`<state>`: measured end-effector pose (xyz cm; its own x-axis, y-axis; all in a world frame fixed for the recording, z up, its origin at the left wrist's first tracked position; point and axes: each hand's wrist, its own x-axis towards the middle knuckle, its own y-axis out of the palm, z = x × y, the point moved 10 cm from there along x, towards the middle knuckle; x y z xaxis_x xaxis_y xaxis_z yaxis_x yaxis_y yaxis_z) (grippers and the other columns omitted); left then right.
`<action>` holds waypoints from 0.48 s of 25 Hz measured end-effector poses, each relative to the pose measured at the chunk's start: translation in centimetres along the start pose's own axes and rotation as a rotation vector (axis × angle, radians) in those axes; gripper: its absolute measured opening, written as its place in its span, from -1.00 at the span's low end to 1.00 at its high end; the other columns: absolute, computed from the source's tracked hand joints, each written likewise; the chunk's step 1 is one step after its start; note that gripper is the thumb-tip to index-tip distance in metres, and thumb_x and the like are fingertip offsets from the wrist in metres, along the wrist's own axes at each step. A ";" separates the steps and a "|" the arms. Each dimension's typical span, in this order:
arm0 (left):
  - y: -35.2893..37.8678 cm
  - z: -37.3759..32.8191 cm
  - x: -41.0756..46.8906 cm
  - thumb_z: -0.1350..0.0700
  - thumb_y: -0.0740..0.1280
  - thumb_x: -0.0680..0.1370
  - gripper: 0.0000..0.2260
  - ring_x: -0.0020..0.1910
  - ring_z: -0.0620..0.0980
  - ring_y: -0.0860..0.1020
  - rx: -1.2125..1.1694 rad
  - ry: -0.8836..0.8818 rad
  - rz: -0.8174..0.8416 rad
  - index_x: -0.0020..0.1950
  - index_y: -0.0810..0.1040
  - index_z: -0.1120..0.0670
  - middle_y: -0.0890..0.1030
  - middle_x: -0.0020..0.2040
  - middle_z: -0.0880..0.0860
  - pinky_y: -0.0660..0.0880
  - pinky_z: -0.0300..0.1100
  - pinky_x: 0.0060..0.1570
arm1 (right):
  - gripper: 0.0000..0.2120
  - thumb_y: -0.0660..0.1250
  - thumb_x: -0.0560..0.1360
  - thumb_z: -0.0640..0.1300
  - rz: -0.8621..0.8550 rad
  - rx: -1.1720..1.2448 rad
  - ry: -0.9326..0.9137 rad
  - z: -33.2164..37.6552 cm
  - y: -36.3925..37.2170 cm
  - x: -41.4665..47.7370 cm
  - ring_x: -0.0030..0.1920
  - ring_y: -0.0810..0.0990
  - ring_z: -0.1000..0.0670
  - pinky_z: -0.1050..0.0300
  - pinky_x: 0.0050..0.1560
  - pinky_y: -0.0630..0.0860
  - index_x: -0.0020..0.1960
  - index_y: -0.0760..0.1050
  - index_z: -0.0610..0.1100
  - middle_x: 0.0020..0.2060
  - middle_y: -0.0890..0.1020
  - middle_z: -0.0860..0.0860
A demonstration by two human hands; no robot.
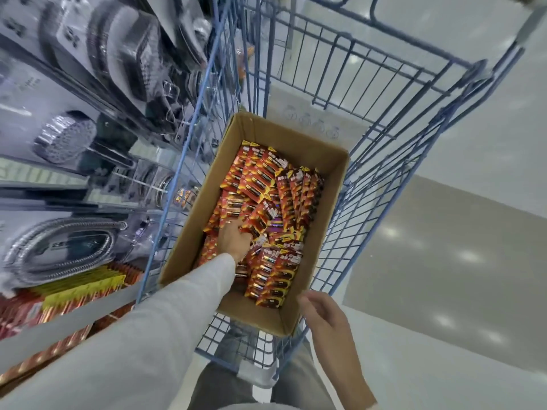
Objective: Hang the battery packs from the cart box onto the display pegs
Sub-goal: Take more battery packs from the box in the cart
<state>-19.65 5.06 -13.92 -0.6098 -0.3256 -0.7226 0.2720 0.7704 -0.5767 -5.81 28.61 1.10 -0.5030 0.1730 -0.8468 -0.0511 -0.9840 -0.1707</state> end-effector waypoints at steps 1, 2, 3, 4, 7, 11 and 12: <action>-0.6 1.5 -1.1 0.16 0.40 0.61 -0.62 0.35 0.11 0.52 -0.092 -0.044 0.021 0.43 0.53 0.08 0.55 0.38 0.04 0.41 0.02 0.41 | -0.92 0.34 0.63 -0.03 0.022 -0.027 0.025 -0.1 1.0 0.8 0.04 0.63 0.19 0.36 -0.05 0.52 0.09 0.61 0.06 0.00 0.69 0.17; -1.4 2.8 -2.7 0.13 0.42 0.60 -0.65 0.25 0.06 0.58 -0.223 -0.084 0.052 0.38 0.55 0.03 0.60 0.30 -0.01 0.49 0.04 0.36 | -0.91 0.34 0.63 0.00 0.055 -0.056 0.053 -0.3 2.2 1.8 0.07 0.62 0.16 0.28 0.02 0.54 0.11 0.59 0.06 0.04 0.67 0.14; -2.1 4.3 -4.1 0.12 0.45 0.58 -0.69 0.16 0.06 0.65 -0.365 -0.129 0.077 0.31 0.58 -0.01 0.67 0.24 0.00 0.58 0.12 0.26 | -0.89 0.34 0.63 0.03 0.090 -0.076 0.079 -0.7 3.5 3.2 0.09 0.61 0.12 0.18 0.10 0.56 0.12 0.57 0.06 0.06 0.65 0.12; -3.0 5.5 -5.9 0.14 0.47 0.57 -0.74 0.08 0.09 0.71 -0.503 -0.180 0.089 0.25 0.61 -0.01 0.72 0.15 0.03 0.65 0.19 0.14 | -0.85 0.35 0.61 0.06 0.121 -0.093 0.093 -0.9 4.8 4.8 0.10 0.61 0.08 0.07 0.18 0.57 0.14 0.55 0.05 0.07 0.64 0.10; -5.8 8.8 -10.7 0.20 0.49 0.56 -0.76 -0.03 0.14 0.75 -0.712 -0.253 0.046 0.20 0.62 0.00 0.76 0.02 0.08 0.69 0.21 -0.03 | -0.63 0.35 0.58 0.10 0.176 -0.150 0.125 -0.2 8.7 9.3 0.17 0.60 -0.05 -0.12 0.33 0.52 0.30 0.50 -0.07 0.16 0.63 -0.01; -8.0 12.3 -16.1 0.11 0.52 0.54 -0.65 0.05 0.15 0.74 -0.848 -0.253 -0.054 0.32 0.60 -0.04 0.73 0.14 0.09 0.67 0.28 0.04 | -0.57 0.35 0.61 -0.05 0.163 -0.077 0.160 2.8 13.2 14.6 0.23 0.58 -0.24 -0.12 0.29 0.51 0.38 0.46 -0.27 0.27 0.58 -0.27; -8.3 12.8 -17.0 0.06 0.53 0.53 -0.61 0.06 0.14 0.73 -0.851 -0.253 -0.069 0.35 0.59 -0.06 0.72 0.16 0.06 0.66 0.27 0.05 | -0.61 0.34 0.61 -0.09 0.167 -0.002 0.189 3.0 14.4 16.1 0.24 0.58 -0.26 -0.11 0.25 0.52 0.36 0.48 -0.28 0.29 0.58 -0.27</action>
<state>-1.96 -2.82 -1.75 -0.3943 -0.4199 -0.8174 -0.4658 0.8581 -0.2162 -17.22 17.07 -13.51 -0.3344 0.0130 -0.9423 0.0214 -0.9995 -0.0214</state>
